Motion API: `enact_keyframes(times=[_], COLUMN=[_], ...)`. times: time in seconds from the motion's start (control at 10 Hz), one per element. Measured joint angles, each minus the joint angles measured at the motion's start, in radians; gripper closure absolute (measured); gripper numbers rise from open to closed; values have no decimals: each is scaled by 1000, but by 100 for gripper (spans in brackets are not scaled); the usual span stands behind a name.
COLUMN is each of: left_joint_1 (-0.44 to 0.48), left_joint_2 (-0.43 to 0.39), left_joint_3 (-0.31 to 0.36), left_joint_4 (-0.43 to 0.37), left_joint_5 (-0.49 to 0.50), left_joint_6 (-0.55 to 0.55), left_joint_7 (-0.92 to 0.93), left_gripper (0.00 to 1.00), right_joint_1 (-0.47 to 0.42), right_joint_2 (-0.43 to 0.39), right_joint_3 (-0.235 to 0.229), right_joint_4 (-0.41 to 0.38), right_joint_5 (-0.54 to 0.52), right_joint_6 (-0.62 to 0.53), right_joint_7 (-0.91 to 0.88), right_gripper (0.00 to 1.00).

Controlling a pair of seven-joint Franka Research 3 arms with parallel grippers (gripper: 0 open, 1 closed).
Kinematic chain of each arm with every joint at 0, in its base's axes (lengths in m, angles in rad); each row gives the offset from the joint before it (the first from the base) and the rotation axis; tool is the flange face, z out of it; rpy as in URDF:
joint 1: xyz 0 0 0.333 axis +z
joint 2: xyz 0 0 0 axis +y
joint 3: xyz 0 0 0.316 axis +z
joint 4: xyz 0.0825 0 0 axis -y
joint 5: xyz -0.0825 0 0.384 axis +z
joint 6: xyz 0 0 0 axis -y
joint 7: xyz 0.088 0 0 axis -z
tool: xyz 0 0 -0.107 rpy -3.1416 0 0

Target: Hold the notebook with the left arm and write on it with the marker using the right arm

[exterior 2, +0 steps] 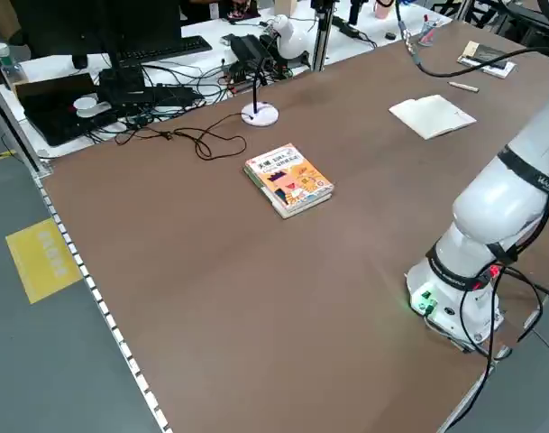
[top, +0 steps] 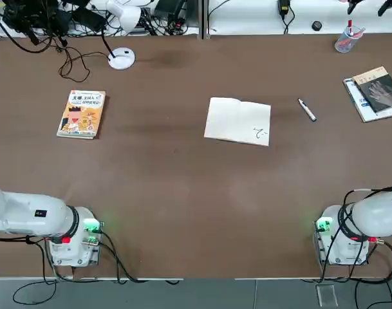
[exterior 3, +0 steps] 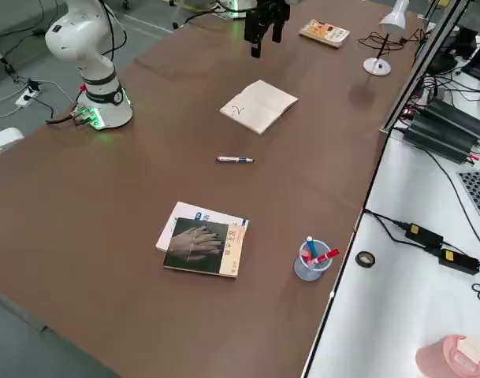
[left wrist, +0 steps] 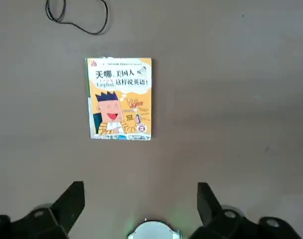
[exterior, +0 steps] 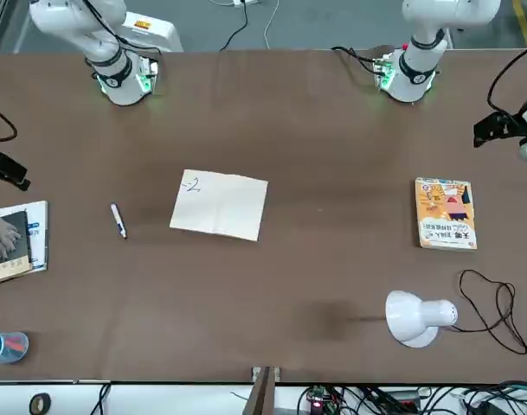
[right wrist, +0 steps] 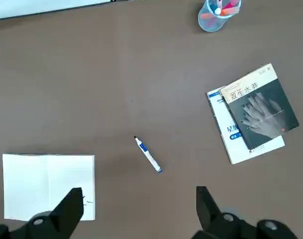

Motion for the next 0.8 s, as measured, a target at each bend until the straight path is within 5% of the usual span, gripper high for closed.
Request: enact_keyframes(times=[0.8], left_joint_1=[-1], left_joint_2=[0], left_joint_3=[0], left_joint_4=[0], left_joint_5=[0], left_joint_6=[-3], left_joint_7=[4], left_gripper=[0], right_joint_1=[-1], right_joint_2=[0], right_joint_3=[-2], right_joint_4=[-4], right_joint_5=[0], right_joint_6=[9], right_joint_7=[0], right_gripper=[0])
